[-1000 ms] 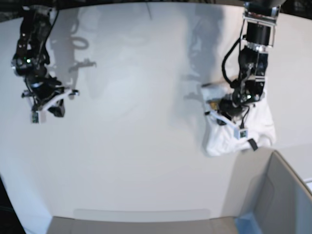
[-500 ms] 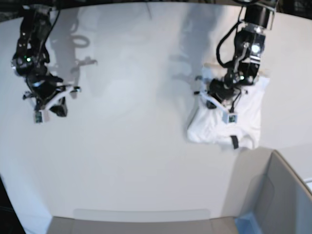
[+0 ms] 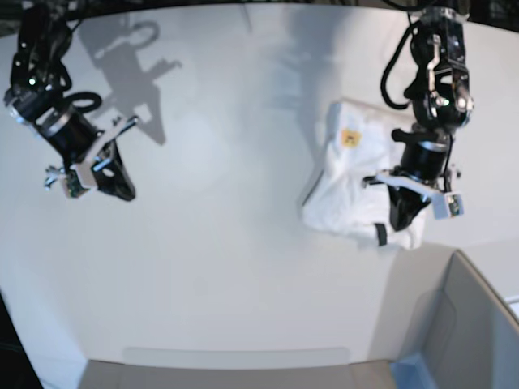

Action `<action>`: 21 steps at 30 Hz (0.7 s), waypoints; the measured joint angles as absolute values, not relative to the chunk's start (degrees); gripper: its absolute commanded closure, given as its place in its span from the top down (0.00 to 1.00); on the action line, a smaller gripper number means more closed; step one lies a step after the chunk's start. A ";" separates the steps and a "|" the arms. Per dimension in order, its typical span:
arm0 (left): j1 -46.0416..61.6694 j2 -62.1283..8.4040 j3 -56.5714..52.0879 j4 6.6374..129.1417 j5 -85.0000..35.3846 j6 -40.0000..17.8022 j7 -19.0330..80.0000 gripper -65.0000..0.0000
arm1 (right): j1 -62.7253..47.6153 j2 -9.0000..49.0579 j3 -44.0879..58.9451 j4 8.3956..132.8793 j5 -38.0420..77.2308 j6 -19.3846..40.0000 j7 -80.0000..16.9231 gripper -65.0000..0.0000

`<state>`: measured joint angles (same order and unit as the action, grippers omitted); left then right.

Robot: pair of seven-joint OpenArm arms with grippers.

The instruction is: Layout the t-shirt on the table in an organized manner, then fold the t-shirt properly

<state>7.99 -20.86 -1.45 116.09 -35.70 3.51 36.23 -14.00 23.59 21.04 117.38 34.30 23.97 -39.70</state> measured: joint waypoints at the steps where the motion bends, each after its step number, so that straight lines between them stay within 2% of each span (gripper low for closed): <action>1: 11.00 -20.69 -3.33 115.90 -35.73 3.46 34.02 0.00 | -15.68 24.64 21.12 117.38 37.19 24.10 -38.57 0.00; 4: 18.83 -20.27 -6.83 115.81 -35.68 3.46 28.05 0.00 | -19.62 27.66 21.41 117.40 42.50 23.88 -35.22 0.00; 7: 25.43 -20.36 -7.55 115.81 -35.90 3.53 18.15 0.00 | -24.45 27.88 21.52 117.51 43.05 23.75 -30.81 0.00; 11: 34.70 -20.64 -2.94 116.16 -35.81 3.49 3.66 0.00 | -32.27 27.70 21.39 117.49 43.11 23.73 -22.48 0.00; 14: 40.91 -20.56 -0.51 115.98 -36.01 2.20 1.50 0.00 | -38.28 27.81 21.91 117.56 43.13 23.66 -21.17 0.00; 21: 52.07 -20.99 -1.28 116.05 -35.97 3.07 -0.12 0.00 | -55.02 27.75 31.18 117.62 42.92 23.46 -20.99 0.00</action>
<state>52.07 -20.99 -1.28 116.05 -35.97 3.07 -0.12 -55.02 27.75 31.18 117.62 42.92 23.46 -20.99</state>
